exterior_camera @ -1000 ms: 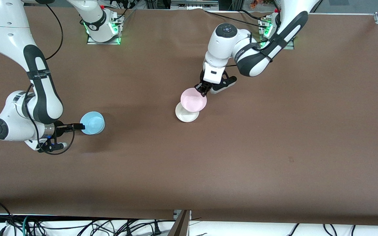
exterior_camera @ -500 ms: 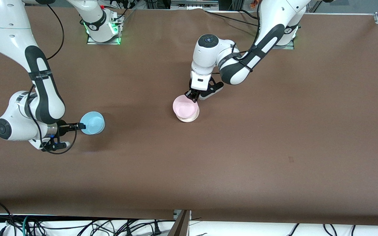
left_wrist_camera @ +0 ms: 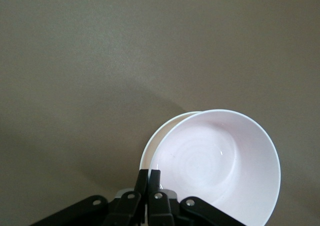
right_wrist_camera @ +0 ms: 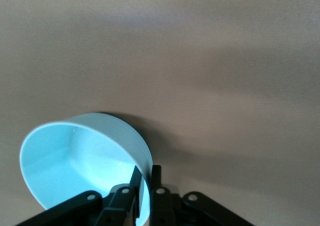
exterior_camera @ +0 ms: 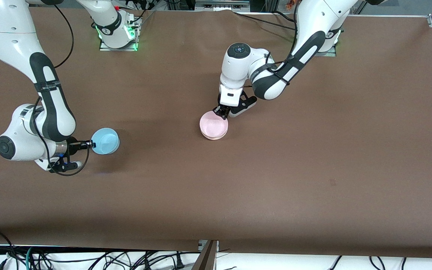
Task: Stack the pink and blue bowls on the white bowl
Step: 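Lower the pink bowl into the white bowl and open the left gripper, then grasp the blue bowl rim with the right gripper and lift it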
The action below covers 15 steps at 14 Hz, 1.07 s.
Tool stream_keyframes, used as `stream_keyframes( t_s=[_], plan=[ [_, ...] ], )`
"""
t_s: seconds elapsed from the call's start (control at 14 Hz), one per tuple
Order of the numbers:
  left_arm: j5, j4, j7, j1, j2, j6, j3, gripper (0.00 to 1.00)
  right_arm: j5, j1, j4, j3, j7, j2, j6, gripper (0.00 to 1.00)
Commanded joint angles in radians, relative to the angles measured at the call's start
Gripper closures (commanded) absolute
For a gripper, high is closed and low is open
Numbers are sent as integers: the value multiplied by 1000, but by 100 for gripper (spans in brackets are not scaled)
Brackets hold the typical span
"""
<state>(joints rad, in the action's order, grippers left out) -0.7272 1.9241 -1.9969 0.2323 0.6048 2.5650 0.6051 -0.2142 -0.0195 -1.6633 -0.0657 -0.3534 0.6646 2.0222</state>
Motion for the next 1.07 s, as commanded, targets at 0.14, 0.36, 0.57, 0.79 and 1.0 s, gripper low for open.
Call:
stream_keyframes(
  t_s=[0.14, 0.36, 0.57, 0.79, 1.0],
  plan=[
    [-61, -25, -43, 15, 29, -5, -13, 100, -24, 3, -1, 12, -3, -13, -11, 100],
    [-61, -43, -43, 15, 36, -5, -11, 100, -77, 3, 51, 21, 2, -20, -104, 100],
    [-57, -59, -43, 12, 43, -5, -13, 61, -79, 3, 102, 27, 1, -20, -169, 100],
    [-60, -62, -42, 7, 41, -5, -13, 54, -79, 18, 132, 47, -1, -28, -191, 100],
    [-60, -71, -34, 4, 41, -6, -13, 95, -79, 52, 134, 47, 7, -48, -192, 100]
  ],
)
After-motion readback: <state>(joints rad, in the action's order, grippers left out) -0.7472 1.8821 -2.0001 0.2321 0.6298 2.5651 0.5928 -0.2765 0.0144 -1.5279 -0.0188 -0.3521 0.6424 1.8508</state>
